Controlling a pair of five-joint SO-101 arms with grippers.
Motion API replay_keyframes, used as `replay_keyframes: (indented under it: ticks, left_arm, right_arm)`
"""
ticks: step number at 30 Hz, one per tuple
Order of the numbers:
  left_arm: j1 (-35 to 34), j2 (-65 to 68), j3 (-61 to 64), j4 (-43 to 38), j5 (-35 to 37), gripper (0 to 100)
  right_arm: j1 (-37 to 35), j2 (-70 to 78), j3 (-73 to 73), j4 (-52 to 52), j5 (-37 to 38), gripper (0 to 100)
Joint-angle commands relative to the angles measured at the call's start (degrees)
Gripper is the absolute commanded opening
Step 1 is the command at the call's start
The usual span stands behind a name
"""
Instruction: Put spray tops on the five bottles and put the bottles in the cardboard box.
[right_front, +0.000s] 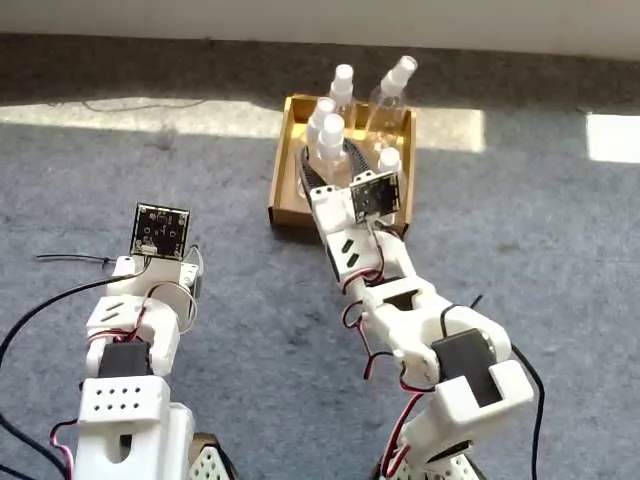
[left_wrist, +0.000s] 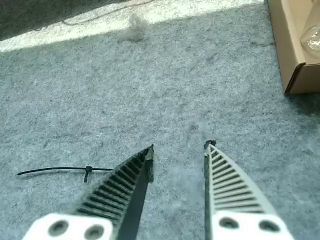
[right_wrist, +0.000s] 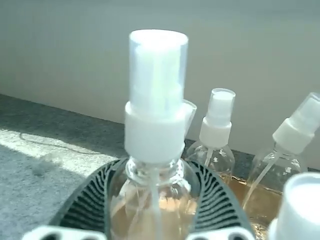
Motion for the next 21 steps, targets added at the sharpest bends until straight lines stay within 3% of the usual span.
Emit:
replay_keyframes:
  ticks: [1, 21]
  left_arm:
    - [-0.6, -0.6, -0.2, -0.9, -0.1, 16]
    - [-0.6, -0.5, -0.2, -0.9, -0.1, 16]
  right_arm:
    - [1.5, 0.0, -2.2, -0.5, 0.7, 0.3]
    - [1.6, 0.1, -3.5, -0.2, 0.5, 0.3]
